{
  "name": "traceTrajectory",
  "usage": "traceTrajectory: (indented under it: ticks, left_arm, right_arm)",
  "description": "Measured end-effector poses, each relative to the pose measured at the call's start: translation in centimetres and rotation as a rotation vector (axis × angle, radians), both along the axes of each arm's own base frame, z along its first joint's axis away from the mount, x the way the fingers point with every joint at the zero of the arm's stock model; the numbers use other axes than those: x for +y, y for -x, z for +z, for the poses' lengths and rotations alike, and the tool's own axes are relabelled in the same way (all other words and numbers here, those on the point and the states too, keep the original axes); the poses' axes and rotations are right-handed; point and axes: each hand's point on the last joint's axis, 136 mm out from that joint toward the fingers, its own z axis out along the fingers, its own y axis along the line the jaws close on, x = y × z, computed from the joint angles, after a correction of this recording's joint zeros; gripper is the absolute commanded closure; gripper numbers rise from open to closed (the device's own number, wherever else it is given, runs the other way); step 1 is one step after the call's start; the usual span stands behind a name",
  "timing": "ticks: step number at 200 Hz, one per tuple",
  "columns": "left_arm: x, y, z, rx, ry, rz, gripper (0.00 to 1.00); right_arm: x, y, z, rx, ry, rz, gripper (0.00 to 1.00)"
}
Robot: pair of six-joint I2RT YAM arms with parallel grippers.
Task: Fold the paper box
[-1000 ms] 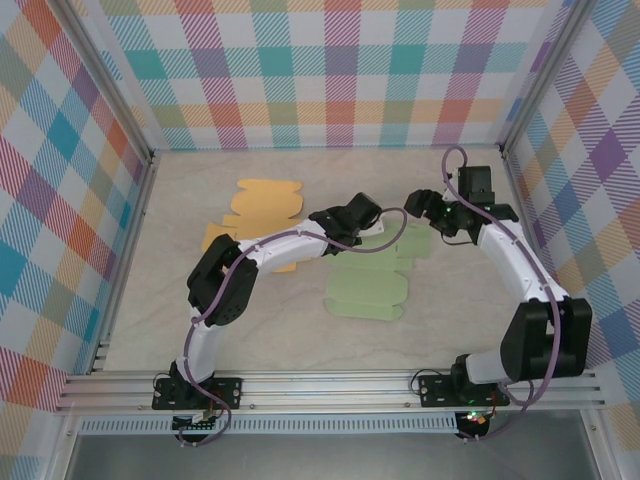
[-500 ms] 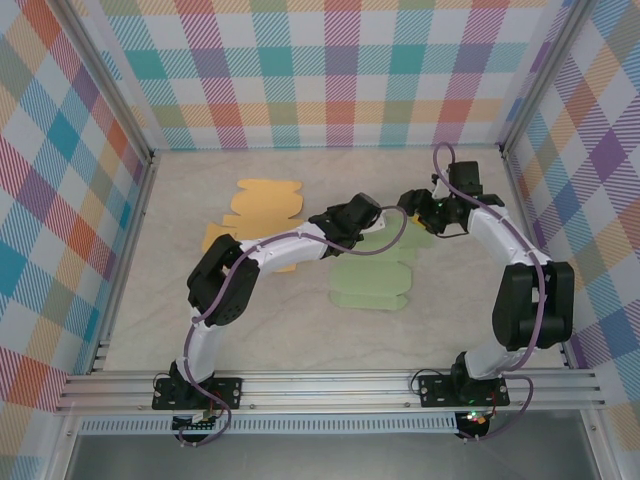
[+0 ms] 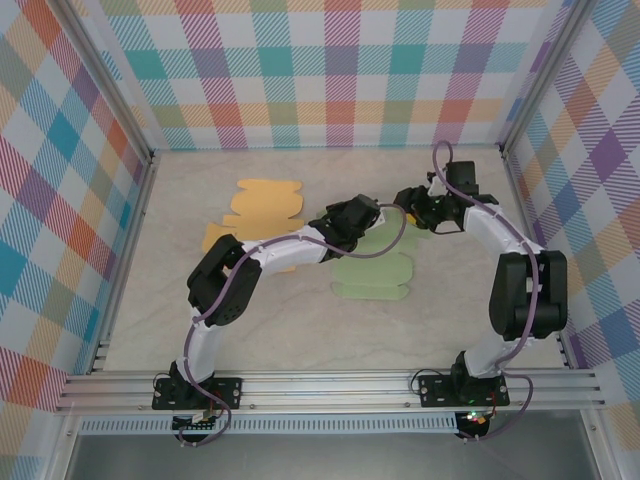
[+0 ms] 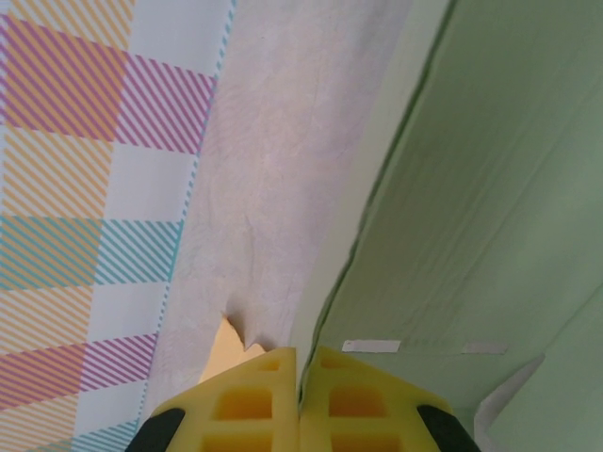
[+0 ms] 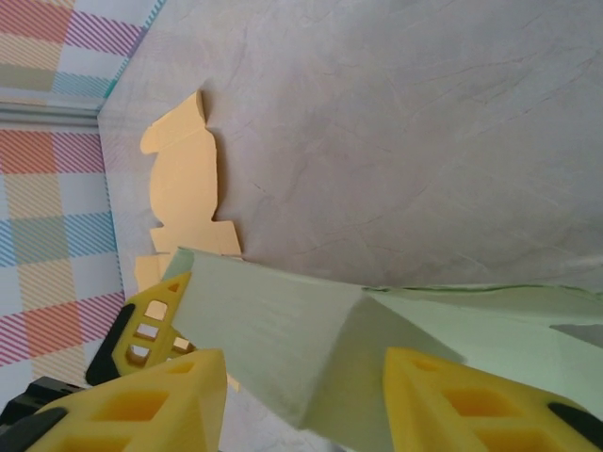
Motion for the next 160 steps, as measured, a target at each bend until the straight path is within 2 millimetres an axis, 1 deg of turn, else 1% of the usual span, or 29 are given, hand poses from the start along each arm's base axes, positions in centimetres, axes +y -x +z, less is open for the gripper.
traceTrajectory:
  ticks: [9, 19, 37, 55, 71, 98, 123, 146, 160]
  left_arm:
    - [0.0, -0.1, 0.2, -0.016, 0.009, 0.011, 1.0]
    - [0.0, -0.2, 0.5, -0.031, 0.018, 0.024, 1.0]
    - [0.2, -0.5, 0.9, -0.055, 0.032, 0.045, 1.0]
    - [0.3, -0.5, 1.0, -0.087, 0.044, 0.067, 1.0]
    - [0.7, -0.1, 0.3, -0.101, 0.04, 0.079, 1.0]
    - [1.3, 0.8, -0.6, -0.121, 0.042, 0.086, 1.0]
    - [1.4, 1.6, -0.3, -0.151, 0.069, 0.078, 1.0]
    - [1.1, 1.7, 0.4, -0.191, 0.097, 0.063, 1.0]
    - [1.0, 1.8, 0.5, -0.209, 0.1, 0.053, 1.0]
  right_arm:
    - [0.2, -0.1, -0.3, 0.009, -0.013, 0.003, 0.56]
    - [0.3, -0.1, -0.4, 0.013, -0.026, 0.005, 0.59]
    - [0.6, -0.2, -0.1, 0.01, -0.051, 0.007, 0.62]
    - [0.8, -0.4, 0.4, -0.003, -0.072, 0.009, 0.59]
    - [0.9, -0.5, 0.4, -0.009, -0.082, 0.008, 0.53]
    - [0.6, 0.6, 0.0, 0.008, -0.073, -0.007, 0.5]
    - [0.1, 1.3, 1.0, -0.011, -0.045, -0.029, 0.48]
    - [-0.2, 1.6, 2.3, -0.045, -0.032, -0.04, 0.47]
    - [-0.3, 1.8, 2.5, -0.052, -0.029, -0.044, 0.48]
